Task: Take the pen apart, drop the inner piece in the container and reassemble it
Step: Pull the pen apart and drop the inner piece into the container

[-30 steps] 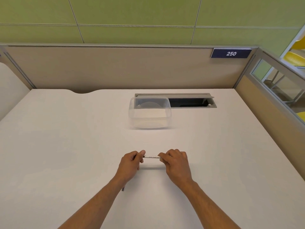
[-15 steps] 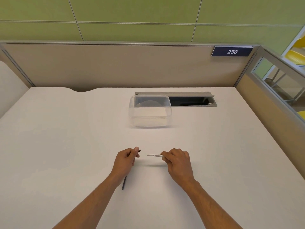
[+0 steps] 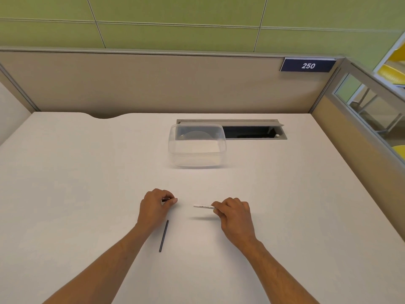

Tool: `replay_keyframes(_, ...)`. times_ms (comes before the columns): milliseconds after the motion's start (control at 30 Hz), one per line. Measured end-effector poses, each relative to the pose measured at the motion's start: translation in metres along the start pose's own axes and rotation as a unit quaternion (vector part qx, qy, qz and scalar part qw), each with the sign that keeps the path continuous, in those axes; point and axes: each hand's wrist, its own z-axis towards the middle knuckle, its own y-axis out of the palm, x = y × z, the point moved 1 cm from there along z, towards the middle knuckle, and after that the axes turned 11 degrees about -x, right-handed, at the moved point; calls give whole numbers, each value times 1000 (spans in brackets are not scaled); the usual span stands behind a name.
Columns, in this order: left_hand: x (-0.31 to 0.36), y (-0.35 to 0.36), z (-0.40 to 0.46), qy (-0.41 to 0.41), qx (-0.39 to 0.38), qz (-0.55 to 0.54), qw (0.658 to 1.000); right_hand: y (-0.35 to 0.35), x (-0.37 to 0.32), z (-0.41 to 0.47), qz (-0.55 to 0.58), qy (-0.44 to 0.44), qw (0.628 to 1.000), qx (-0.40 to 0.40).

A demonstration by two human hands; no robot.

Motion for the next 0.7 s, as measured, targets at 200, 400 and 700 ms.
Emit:
replay_keyframes(200, -11, 4, 7, -4, 14, 116, 993, 4, 2, -1, 0, 3, 1000, -9)
replay_keyframes(400, -16, 4, 11, 20, 9, 126, 992, 4, 4, 1, -2, 8, 1000, -8)
replay_keyframes(700, -18, 2, 8, 41, 6, 132, 990, 9, 3, -1, -7, -1, 1000, -21)
